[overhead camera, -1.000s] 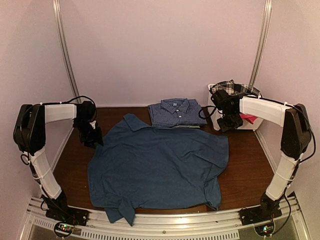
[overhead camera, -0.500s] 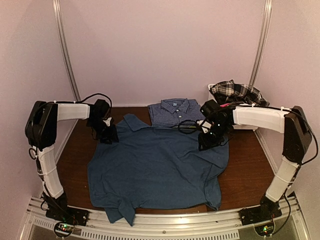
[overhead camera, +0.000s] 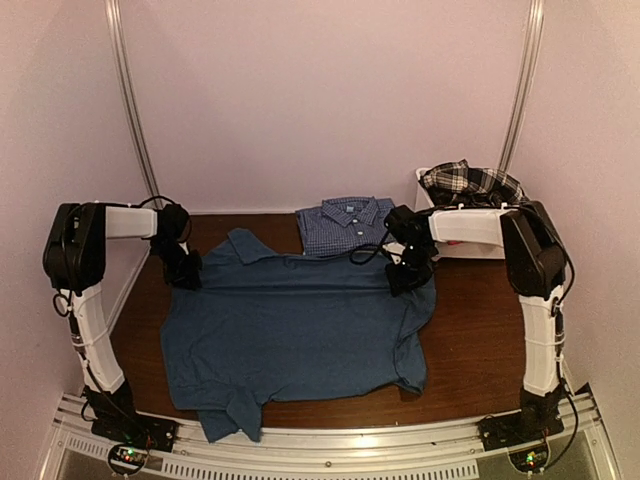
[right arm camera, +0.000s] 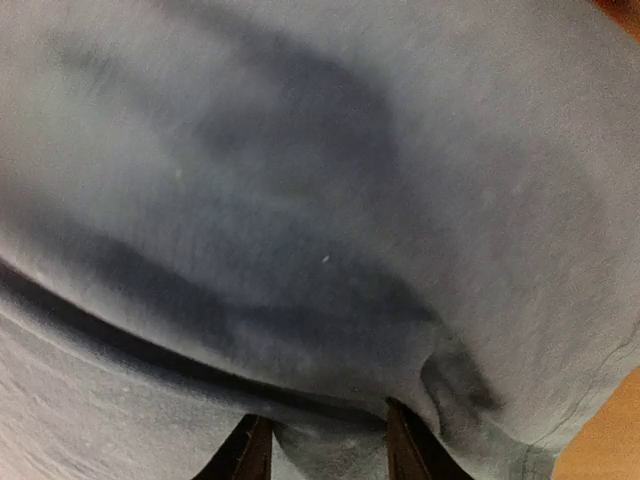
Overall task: Fold and stack the mixed laundry pile
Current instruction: Smooth out the flattened T-shirt at the center of the board, then pick up the flattened T-shirt from the center of the board.
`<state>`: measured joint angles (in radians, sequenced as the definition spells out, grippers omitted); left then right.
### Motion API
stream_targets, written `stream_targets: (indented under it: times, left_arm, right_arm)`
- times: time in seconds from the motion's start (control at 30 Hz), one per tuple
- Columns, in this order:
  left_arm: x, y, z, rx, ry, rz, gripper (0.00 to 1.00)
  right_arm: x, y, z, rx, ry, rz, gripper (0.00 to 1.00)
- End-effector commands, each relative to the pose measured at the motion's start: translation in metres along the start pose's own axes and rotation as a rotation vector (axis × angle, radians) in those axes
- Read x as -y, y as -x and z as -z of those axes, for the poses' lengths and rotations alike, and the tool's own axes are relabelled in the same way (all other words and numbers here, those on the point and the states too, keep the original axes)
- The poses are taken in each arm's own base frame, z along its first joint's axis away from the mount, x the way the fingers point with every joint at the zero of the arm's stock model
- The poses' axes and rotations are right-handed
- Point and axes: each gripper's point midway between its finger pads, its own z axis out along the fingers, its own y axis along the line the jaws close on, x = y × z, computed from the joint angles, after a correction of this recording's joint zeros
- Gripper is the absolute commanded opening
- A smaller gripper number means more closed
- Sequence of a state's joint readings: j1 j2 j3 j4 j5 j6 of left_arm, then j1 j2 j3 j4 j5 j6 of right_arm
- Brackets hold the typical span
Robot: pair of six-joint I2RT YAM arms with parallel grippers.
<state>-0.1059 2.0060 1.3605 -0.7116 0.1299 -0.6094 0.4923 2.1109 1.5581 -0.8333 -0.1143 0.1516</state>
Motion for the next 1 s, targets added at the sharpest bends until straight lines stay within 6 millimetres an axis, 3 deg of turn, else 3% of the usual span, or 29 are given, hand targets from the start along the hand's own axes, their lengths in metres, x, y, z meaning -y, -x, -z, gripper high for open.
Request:
stream_targets:
  times: [0.0, 0.1, 0.2, 0.3, 0.4, 0.43, 0.57, 0.7, 0.77, 0.87, 0.97]
  left_arm:
    - [-0.051, 0.007, -0.012, -0.025, 0.129, 0.102, 0.20]
    - [-0.030, 0.025, -0.004, 0.010, 0.038, 0.079, 0.32]
    - [-0.005, 0.031, 0.023, 0.051, -0.032, -0.010, 0.53]
    - [0.012, 0.015, 0.059, 0.084, -0.053, -0.105, 0.65]
    - [0.032, -0.027, 0.091, 0.082, -0.099, -0.185, 0.68]
    - [0.038, -0.046, 0.095, 0.064, -0.105, -0.212, 0.68]
    - [0.071, -0.135, 0.111, -0.009, -0.150, -0.322, 0.68]
    - [0.085, -0.217, 0.113, -0.103, -0.237, -0.347, 0.68]
    - [0.084, -0.249, 0.110, -0.139, -0.239, -0.370, 0.69]
    - [0.078, -0.279, 0.105, -0.171, -0.212, -0.401, 0.71]
    - [0.075, -0.295, 0.097, -0.198, -0.177, -0.422, 0.73]
  right_arm:
    - [0.053, 0.042, -0.012, 0.031, -0.202, 0.000, 0.43]
    - [0.055, 0.079, 0.019, 0.104, -0.198, 0.001, 0.47]
    - [0.026, 0.091, 0.071, 0.189, -0.067, 0.018, 0.53]
    - [-0.009, 0.067, 0.116, 0.243, 0.114, 0.000, 0.56]
    - [-0.037, 0.015, 0.136, 0.220, 0.279, -0.039, 0.59]
    - [-0.042, -0.013, 0.128, 0.165, 0.319, -0.064, 0.60]
    - [-0.064, -0.087, 0.132, 0.088, 0.433, -0.143, 0.64]
    - [-0.072, -0.146, 0.117, 0.013, 0.450, -0.195, 0.73]
    - [-0.072, -0.166, 0.107, -0.010, 0.463, -0.227, 0.75]
    - [-0.065, -0.187, 0.092, -0.031, 0.425, -0.241, 0.78]
    - [-0.060, -0.183, 0.083, -0.005, 0.388, -0.220, 0.80]
